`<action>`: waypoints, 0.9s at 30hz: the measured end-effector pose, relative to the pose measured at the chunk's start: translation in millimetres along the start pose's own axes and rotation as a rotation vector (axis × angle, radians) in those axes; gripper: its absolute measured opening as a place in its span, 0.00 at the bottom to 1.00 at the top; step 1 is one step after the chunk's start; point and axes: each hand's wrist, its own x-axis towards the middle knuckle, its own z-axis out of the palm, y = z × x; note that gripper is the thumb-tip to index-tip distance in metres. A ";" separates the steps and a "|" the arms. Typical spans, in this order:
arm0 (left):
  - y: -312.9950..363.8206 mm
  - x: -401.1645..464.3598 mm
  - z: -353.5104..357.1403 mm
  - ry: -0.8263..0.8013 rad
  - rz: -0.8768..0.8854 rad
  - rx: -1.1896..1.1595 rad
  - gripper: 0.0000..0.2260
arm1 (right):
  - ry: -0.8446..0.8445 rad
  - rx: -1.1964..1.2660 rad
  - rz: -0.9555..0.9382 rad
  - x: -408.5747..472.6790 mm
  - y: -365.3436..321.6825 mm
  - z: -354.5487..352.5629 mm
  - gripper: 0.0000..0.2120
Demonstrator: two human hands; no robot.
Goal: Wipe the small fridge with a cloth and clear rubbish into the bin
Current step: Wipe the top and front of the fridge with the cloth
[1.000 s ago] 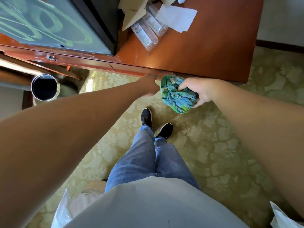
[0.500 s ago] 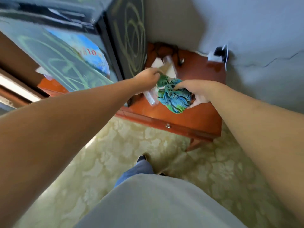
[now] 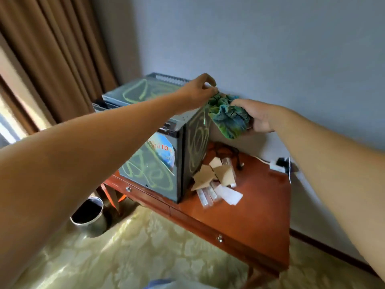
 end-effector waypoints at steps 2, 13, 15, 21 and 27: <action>0.9 0.5 -23.1 0.025 -0.009 -0.014 0.13 | 0.020 -0.038 -0.021 3.4 -20.6 7.6 0.18; -44.5 16.6 -93.9 0.058 -0.017 0.077 0.14 | 0.093 0.124 0.056 42.6 -79.7 67.1 0.18; -52.8 20.1 -100.1 0.027 -0.019 0.105 0.14 | 0.114 0.159 0.062 48.1 -82.8 80.0 0.17; -84.3 29.5 -99.9 -0.198 0.004 0.283 0.17 | 0.178 0.299 0.144 82.1 -79.9 113.4 0.15; -115.5 40.1 -97.7 -0.425 0.036 0.395 0.26 | 0.135 -0.040 0.152 95.6 -87.1 109.4 0.26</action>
